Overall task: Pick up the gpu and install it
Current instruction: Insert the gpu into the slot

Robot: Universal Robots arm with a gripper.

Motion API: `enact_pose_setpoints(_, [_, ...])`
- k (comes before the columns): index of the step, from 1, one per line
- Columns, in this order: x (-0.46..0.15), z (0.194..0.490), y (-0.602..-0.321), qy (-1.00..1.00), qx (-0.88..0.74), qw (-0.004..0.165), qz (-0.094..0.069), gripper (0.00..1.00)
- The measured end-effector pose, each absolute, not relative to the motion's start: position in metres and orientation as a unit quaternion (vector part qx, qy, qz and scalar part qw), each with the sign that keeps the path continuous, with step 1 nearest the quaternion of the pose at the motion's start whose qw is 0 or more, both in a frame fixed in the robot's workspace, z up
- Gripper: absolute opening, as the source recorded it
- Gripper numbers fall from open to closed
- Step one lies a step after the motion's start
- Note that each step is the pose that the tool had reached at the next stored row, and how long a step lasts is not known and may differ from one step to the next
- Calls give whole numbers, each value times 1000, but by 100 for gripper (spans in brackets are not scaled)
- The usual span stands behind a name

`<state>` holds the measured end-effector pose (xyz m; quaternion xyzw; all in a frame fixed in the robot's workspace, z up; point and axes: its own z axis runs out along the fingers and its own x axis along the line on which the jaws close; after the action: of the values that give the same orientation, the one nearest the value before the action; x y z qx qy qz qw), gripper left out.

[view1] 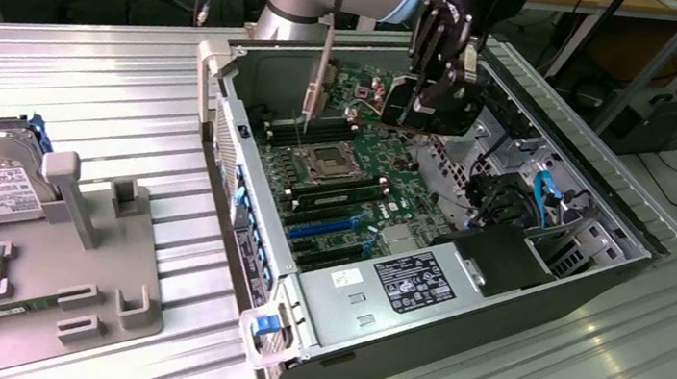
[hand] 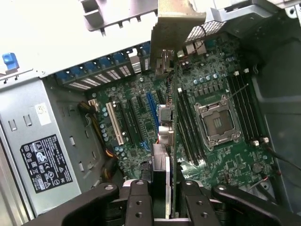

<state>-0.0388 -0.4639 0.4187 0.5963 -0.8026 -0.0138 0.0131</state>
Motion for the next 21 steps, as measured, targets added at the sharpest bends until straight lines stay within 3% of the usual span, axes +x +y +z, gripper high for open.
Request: enact_pose_setpoints(21, [-39,414,-464,-724,689,15,-12,28])
